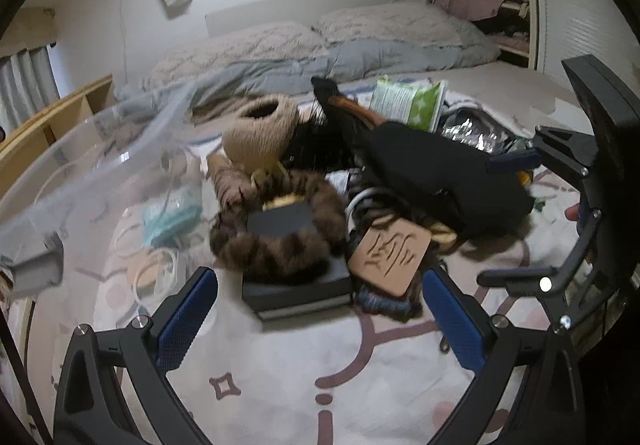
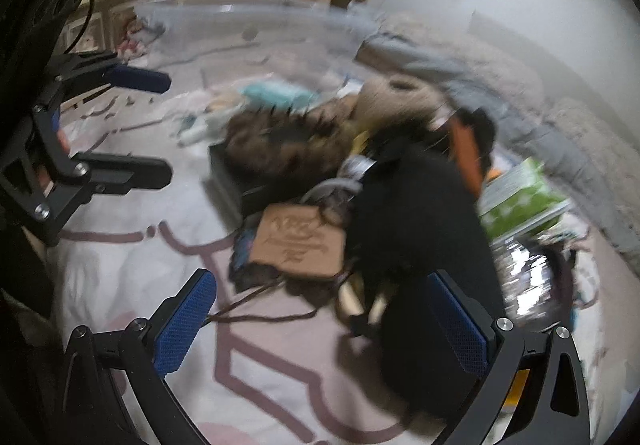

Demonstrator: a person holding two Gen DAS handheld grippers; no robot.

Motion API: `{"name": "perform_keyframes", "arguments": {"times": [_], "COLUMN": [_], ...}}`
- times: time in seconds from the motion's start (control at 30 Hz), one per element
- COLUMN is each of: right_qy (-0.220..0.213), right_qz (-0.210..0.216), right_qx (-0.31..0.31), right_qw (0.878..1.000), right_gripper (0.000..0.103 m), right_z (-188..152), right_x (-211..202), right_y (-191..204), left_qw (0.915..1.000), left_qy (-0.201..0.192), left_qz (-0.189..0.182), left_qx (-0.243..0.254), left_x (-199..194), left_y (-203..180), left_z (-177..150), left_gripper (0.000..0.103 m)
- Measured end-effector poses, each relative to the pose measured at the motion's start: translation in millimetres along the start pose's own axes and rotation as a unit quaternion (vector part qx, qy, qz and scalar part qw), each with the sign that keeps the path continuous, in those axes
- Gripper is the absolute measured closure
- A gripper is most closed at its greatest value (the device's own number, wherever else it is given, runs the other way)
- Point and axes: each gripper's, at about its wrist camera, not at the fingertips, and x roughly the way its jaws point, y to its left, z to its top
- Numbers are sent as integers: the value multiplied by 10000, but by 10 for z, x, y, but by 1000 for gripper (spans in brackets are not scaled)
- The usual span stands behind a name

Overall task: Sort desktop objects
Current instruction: 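Lower the right tool toward the carved square wooden tile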

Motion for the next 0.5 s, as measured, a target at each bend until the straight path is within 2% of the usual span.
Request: {"name": "perform_keyframes", "arguments": {"times": [0.2,0.23,0.27,0.3,0.5], "right_qy": [408,449,497,542,700], "right_qz": [496,555,696,787,1014], "right_qx": [638,743,833,876,957], "right_qw": [9959,9947,9929,9916,9878], "right_gripper": [0,2,12,16,33], "right_z": [-34,-37,-44,-44,-17], "right_x": [203,232,264,281,385], "right_y": [-56,-70,-81,-84,2], "left_qw": [9997,9997,9996,9996,9995], "left_qy": [200,220,239,256,306], "left_qz": [14,5,-2,-11,-84], "left_qx": [-114,-120,-122,-125,-83], "left_x": [110,121,126,130,152], "left_y": [82,88,94,100,101], "left_z": [-61,-66,-67,-71,-102], "left_gripper": [0,0,0,0,0]}}
